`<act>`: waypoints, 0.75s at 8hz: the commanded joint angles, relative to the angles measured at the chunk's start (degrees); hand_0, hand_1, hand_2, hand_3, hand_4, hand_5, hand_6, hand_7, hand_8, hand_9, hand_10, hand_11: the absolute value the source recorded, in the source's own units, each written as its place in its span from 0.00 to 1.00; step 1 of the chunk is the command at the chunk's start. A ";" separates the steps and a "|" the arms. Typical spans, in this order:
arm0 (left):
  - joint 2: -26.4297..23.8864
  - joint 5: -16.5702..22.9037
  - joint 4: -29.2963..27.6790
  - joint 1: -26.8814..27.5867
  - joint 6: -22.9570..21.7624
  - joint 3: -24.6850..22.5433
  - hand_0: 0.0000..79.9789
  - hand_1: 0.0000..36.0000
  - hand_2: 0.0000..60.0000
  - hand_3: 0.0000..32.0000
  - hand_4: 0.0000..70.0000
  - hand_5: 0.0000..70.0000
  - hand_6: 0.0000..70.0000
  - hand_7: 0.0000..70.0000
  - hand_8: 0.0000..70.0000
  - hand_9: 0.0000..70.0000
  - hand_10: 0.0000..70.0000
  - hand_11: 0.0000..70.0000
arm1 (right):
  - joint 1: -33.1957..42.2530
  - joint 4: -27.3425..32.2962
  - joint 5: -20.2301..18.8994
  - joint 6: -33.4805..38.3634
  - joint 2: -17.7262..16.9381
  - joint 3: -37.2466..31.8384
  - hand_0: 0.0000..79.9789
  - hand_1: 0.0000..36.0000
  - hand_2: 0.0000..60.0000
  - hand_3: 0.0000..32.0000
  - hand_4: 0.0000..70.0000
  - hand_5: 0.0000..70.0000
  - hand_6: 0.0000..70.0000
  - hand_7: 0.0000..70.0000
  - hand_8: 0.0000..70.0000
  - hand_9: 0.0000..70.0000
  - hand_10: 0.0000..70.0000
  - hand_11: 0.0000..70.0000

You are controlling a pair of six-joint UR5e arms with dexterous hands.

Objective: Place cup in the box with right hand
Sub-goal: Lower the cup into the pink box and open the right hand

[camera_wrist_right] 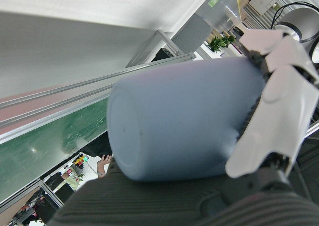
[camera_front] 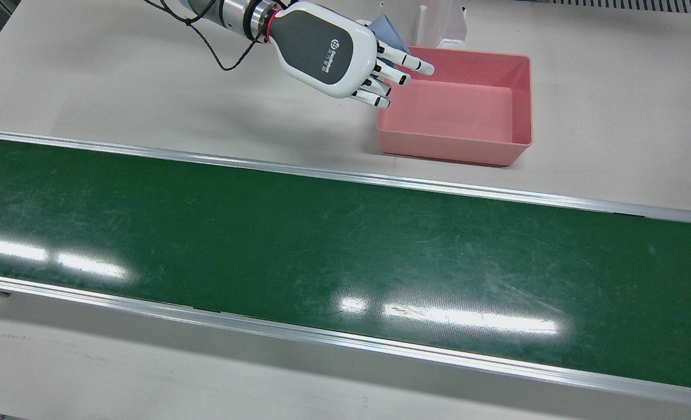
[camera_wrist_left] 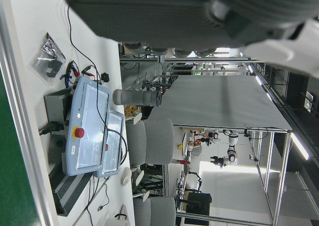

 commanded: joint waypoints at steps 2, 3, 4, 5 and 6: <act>0.00 0.00 0.02 0.00 0.00 0.00 0.00 0.00 0.00 0.00 0.00 0.00 0.00 0.00 0.00 0.00 0.00 0.00 | -0.11 0.10 -1.86 0.94 3.18 -1.30 0.56 0.55 0.96 0.00 0.12 0.15 0.26 0.86 0.65 0.98 0.28 0.43; 0.00 0.00 0.02 0.00 0.00 0.00 0.00 0.00 0.00 0.00 0.00 0.00 0.00 0.00 0.00 0.00 0.00 0.00 | -0.11 0.10 -1.87 1.02 4.85 -1.30 0.56 0.50 0.61 0.00 0.00 0.10 0.13 0.42 0.23 0.40 0.09 0.16; 0.00 0.00 0.02 0.00 0.00 0.00 0.00 0.00 0.00 0.00 0.00 0.00 0.00 0.00 0.00 0.00 0.00 0.00 | -1.41 0.10 -1.43 1.37 6.52 -1.39 0.58 0.42 0.20 0.00 0.00 0.06 0.05 0.14 0.00 0.02 0.00 0.00; 0.00 0.00 0.02 0.00 0.00 0.00 0.00 0.00 0.00 0.00 0.00 0.00 0.00 0.00 0.00 0.00 0.00 0.00 | -3.77 0.10 -1.08 1.38 6.80 -1.39 0.59 0.40 0.14 0.00 0.00 0.06 0.05 0.15 0.00 0.03 0.00 0.00; 0.00 0.00 0.02 0.00 0.00 0.00 0.00 0.00 0.00 0.00 0.00 0.00 0.00 0.00 0.00 0.00 0.00 0.00 | -3.88 0.10 -1.43 2.51 6.45 -1.39 0.59 0.39 0.14 0.00 0.00 0.06 0.06 0.22 0.02 0.09 0.00 0.00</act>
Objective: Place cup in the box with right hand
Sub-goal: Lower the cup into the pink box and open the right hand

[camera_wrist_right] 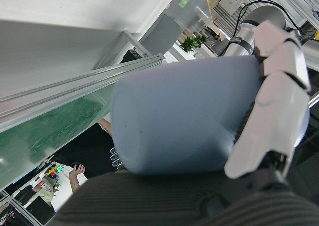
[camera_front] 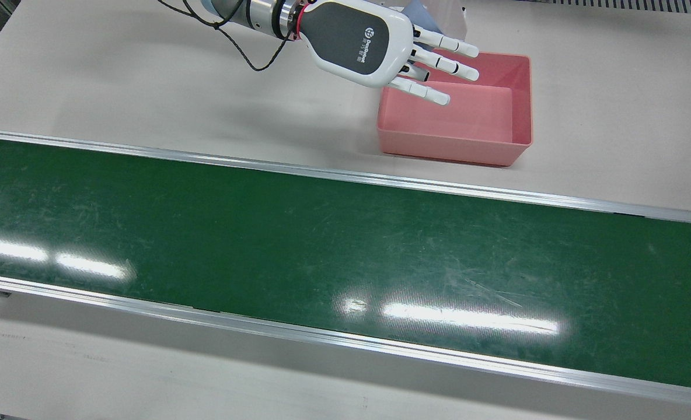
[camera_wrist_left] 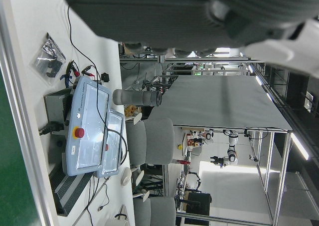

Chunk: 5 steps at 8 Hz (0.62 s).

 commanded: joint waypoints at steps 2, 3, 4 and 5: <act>0.00 0.00 -0.08 0.00 0.00 0.00 0.00 0.00 0.00 0.00 0.00 0.00 0.00 0.00 0.00 0.00 0.00 0.00 | -3.01 0.00 -0.23 5.11 0.02 -0.03 0.59 0.40 0.14 0.00 0.00 0.06 0.06 0.24 0.01 0.08 0.00 0.00; 0.00 0.00 0.00 0.00 0.00 0.00 0.00 0.00 0.00 0.00 0.00 0.00 0.00 0.00 0.00 0.00 0.00 0.00 | -3.11 0.00 -0.14 5.12 0.02 -0.03 0.59 0.40 0.12 0.00 0.00 0.06 0.05 0.17 0.00 0.02 0.00 0.00; 0.00 0.00 0.00 0.00 0.00 0.00 0.00 0.00 0.00 0.00 0.00 0.00 0.00 0.00 0.00 0.00 0.00 0.00 | -3.11 0.00 -0.14 5.12 0.02 -0.03 0.58 0.36 0.00 0.00 0.00 0.04 0.02 0.07 0.00 0.00 0.00 0.00; 0.00 0.00 -0.08 0.00 0.00 0.00 0.00 0.00 0.00 0.00 0.00 0.00 0.00 0.00 0.00 0.00 0.00 0.00 | -2.41 -0.17 -0.23 5.82 -0.32 0.40 0.59 0.36 0.00 0.00 0.00 0.04 0.01 0.06 0.00 0.00 0.00 0.00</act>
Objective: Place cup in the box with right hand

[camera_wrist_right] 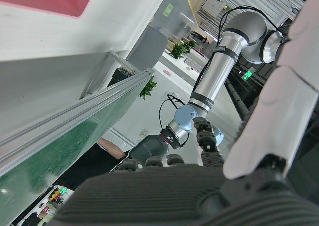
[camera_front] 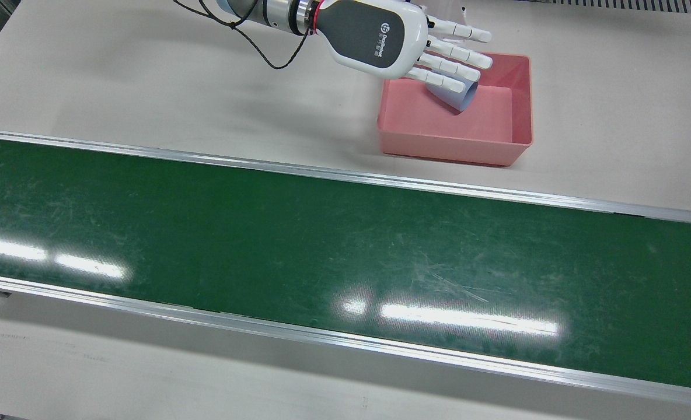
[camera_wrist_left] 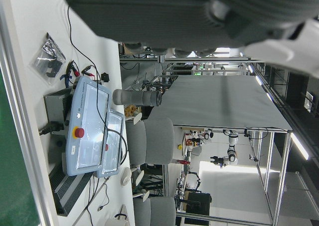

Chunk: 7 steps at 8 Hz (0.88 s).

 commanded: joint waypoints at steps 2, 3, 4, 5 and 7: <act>0.00 0.00 -0.07 0.00 0.00 0.00 0.00 0.00 0.00 0.00 0.00 0.00 0.00 0.00 0.00 0.00 0.00 0.00 | 13.87 -0.18 -0.16 9.40 -3.26 0.19 0.58 0.36 0.00 0.00 0.00 0.04 0.02 0.09 0.00 0.00 0.00 0.00; 0.00 0.00 -0.07 0.00 0.00 0.00 0.00 0.00 0.00 0.00 0.00 0.00 0.00 0.00 0.00 0.00 0.00 0.00 | 23.96 0.00 -0.16 12.66 -4.85 -0.95 0.59 0.38 0.02 0.00 0.00 0.04 0.03 0.12 0.00 0.00 0.00 0.00; 0.00 0.00 -0.07 0.00 0.00 0.00 0.00 0.00 0.00 0.00 0.00 0.00 0.00 0.00 0.00 0.00 0.00 0.00 | 32.24 0.09 0.02 16.00 -5.65 -3.83 0.59 0.40 0.05 0.00 0.00 0.05 0.05 0.21 0.00 0.02 0.00 0.00; 0.00 0.00 -0.07 0.00 0.00 0.09 0.00 0.00 0.00 0.00 0.00 0.00 0.00 0.00 0.00 0.00 0.00 0.00 | 38.32 1.04 0.45 20.30 -6.00 -8.99 0.58 0.38 0.06 0.00 0.00 0.06 0.06 0.25 0.00 0.03 0.00 0.00; 0.00 0.00 -0.07 0.00 0.00 0.09 0.00 0.00 0.00 0.00 0.00 0.00 0.00 0.00 0.00 0.00 0.00 0.00 | 44.77 3.51 1.68 29.09 -6.44 -20.94 0.58 0.39 0.09 0.00 0.00 0.05 0.05 0.18 0.00 0.02 0.00 0.00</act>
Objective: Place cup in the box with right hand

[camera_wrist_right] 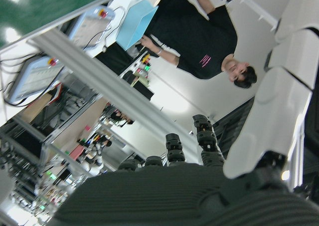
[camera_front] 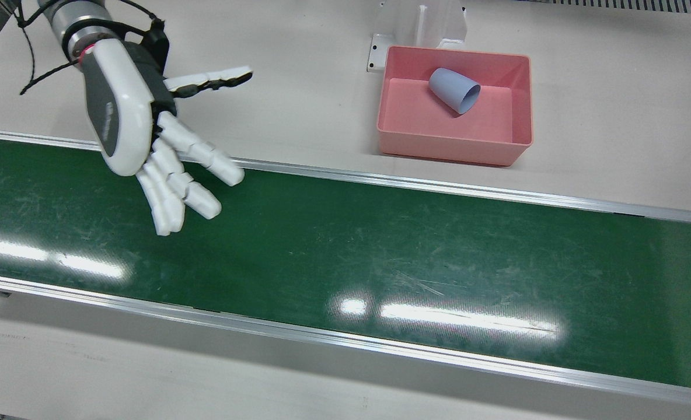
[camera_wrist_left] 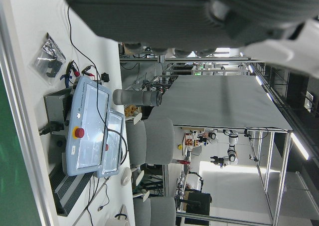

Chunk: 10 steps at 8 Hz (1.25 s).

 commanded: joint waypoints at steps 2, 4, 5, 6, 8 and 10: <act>0.00 0.00 0.00 0.00 0.00 -0.06 0.00 0.00 0.00 0.00 0.00 0.00 0.00 0.00 0.00 0.00 0.00 0.00 | 12.73 1.92 7.56 18.68 -5.13 -17.86 0.57 0.40 0.09 0.00 0.00 0.04 0.01 0.03 0.00 0.00 0.00 0.00; 0.00 0.00 0.00 0.00 0.00 -0.06 0.00 0.00 0.00 0.00 0.00 0.00 0.00 0.00 0.00 0.00 0.00 0.00 | 13.71 2.36 8.12 25.14 -5.68 -24.47 0.57 0.44 0.17 0.00 0.00 0.04 0.00 0.00 0.00 0.00 0.00 0.00; 0.00 0.00 0.00 0.00 0.00 -0.06 0.00 0.00 0.00 0.00 0.00 0.00 0.00 0.00 0.00 0.00 0.00 0.00 | 13.80 2.45 8.21 26.02 -6.55 -24.57 0.57 0.45 0.19 0.00 0.00 0.04 0.00 0.00 0.00 0.00 0.00 0.00; 0.00 0.00 0.00 0.00 0.00 0.03 0.00 0.00 0.00 0.00 0.00 0.00 0.00 0.00 0.00 0.00 0.00 0.00 | 13.89 2.45 8.12 27.34 -6.73 -24.57 0.56 0.44 0.21 0.00 0.00 0.04 0.00 0.00 0.00 0.00 0.00 0.00; 0.00 0.00 0.00 0.00 0.00 -0.06 0.00 0.00 0.00 0.00 0.00 0.00 0.00 0.00 0.00 0.00 0.00 0.00 | 13.98 2.54 8.03 28.05 -6.82 -24.22 0.55 0.44 0.23 0.00 0.00 0.04 0.00 0.00 0.00 0.00 0.00 0.00; 0.00 0.00 0.00 0.00 0.00 -0.06 0.00 0.00 0.00 0.00 0.00 0.00 0.00 0.00 0.00 0.00 0.00 0.00 | 13.72 2.80 7.95 28.40 -6.91 -23.26 0.54 0.40 0.18 0.00 0.00 0.04 0.00 0.00 0.00 0.00 0.00 0.00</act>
